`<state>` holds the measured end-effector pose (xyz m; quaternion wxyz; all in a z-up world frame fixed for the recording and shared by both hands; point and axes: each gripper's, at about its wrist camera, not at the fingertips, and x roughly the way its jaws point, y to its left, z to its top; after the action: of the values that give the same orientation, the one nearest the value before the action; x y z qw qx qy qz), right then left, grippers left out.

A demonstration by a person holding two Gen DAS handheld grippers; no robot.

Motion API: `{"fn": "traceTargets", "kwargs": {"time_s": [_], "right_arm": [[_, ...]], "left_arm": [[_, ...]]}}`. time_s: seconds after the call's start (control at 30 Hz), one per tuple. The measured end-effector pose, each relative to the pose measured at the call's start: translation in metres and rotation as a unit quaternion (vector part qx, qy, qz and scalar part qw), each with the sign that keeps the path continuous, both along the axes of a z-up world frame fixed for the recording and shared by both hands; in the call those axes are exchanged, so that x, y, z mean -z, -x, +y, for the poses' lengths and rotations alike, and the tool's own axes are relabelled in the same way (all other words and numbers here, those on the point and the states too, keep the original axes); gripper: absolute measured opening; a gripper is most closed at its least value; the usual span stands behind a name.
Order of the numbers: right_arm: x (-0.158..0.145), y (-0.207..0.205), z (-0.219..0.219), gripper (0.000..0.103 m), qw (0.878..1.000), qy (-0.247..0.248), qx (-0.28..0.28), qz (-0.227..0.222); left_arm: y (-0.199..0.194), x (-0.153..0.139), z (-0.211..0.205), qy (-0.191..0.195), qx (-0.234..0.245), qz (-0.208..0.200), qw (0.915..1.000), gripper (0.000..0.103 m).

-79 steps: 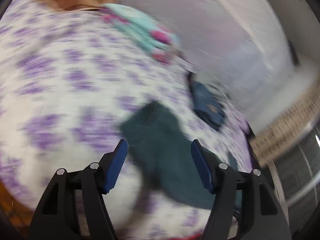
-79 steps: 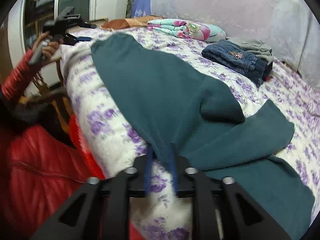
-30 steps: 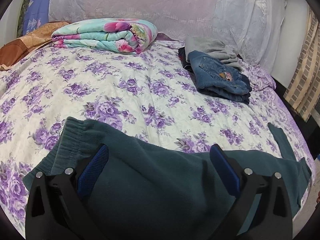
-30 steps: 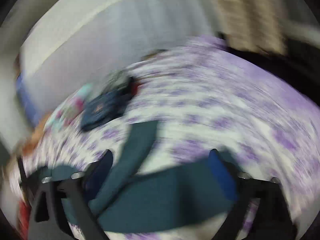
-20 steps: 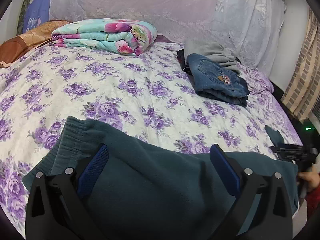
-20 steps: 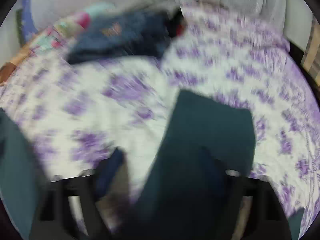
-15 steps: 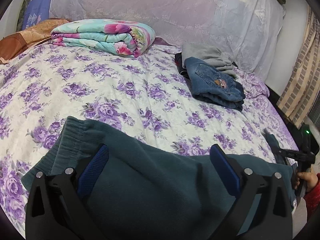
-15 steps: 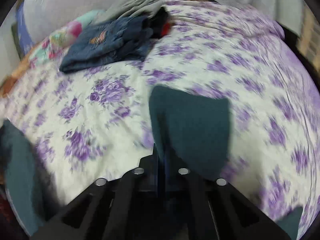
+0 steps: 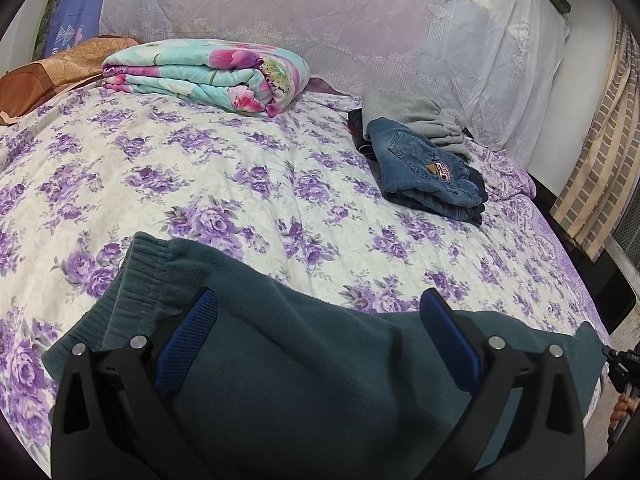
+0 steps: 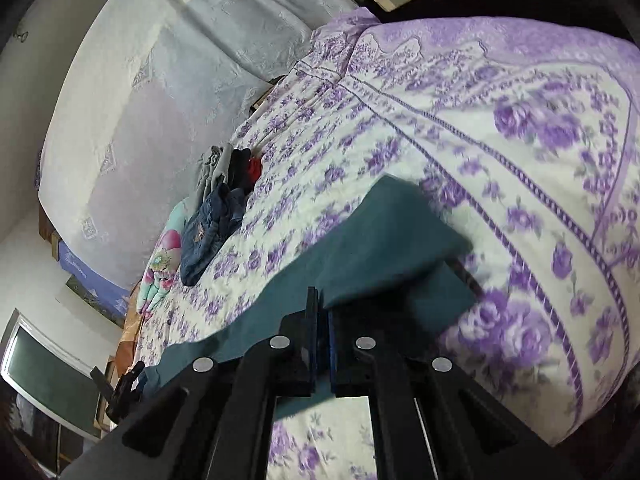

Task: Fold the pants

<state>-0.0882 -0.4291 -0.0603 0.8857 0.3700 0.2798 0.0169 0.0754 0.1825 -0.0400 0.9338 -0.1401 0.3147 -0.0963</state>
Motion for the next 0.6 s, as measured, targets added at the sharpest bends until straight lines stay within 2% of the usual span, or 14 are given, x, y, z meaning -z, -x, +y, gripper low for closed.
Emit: {"fn": "traceTargets", "kwargs": {"time_s": [0.07, 0.13, 0.17, 0.23, 0.27, 0.3, 0.33, 0.4, 0.53, 0.6], "right_arm": [[0.005, -0.004, 0.0, 0.009, 1.0, -0.014, -0.011, -0.005], [0.014, -0.014, -0.002, 0.031, 0.999, -0.034, -0.012, 0.002], [0.019, -0.017, -0.004, 0.036, 0.999, -0.047, -0.009, 0.001], [0.02, -0.017, -0.006, 0.026, 0.999, -0.041, -0.001, -0.012], [0.016, -0.012, -0.007, 0.012, 0.999, -0.034, 0.009, -0.024], [0.011, -0.007, -0.008, 0.004, 0.999, -0.028, 0.015, -0.035], [0.0, 0.004, -0.01, 0.004, 0.998, -0.011, 0.02, -0.055], [-0.01, 0.017, -0.014, 0.004, 0.998, 0.015, 0.026, -0.057], [0.022, 0.027, -0.031, 0.003, 0.998, 0.027, 0.041, 0.039], [0.027, 0.037, -0.036, 0.007, 0.999, 0.002, 0.04, 0.021]], "left_arm": [[0.0, 0.0, 0.0, -0.001, -0.001, 0.001, 1.0, 0.099], [0.0, 0.001, 0.0, -0.001, -0.001, 0.001, 1.0, 0.099], [0.0, 0.001, 0.0, -0.001, -0.001, 0.001, 1.0, 0.099], [0.0, 0.001, 0.0, -0.001, -0.001, 0.001, 1.0, 0.099], [0.0, 0.001, 0.0, 0.0, -0.001, 0.001, 1.0, 0.099], [0.0, 0.0, 0.0, 0.0, -0.001, 0.001, 1.0, 0.099], [-0.001, 0.001, 0.0, 0.0, -0.001, 0.001, 1.0, 0.099], [-0.001, 0.001, 0.0, -0.002, -0.002, 0.002, 1.0, 0.099], [-0.001, 0.002, 0.0, -0.002, -0.002, 0.002, 1.0, 0.099], [-0.001, 0.002, 0.0, -0.004, -0.004, 0.003, 1.0, 0.099]]}}
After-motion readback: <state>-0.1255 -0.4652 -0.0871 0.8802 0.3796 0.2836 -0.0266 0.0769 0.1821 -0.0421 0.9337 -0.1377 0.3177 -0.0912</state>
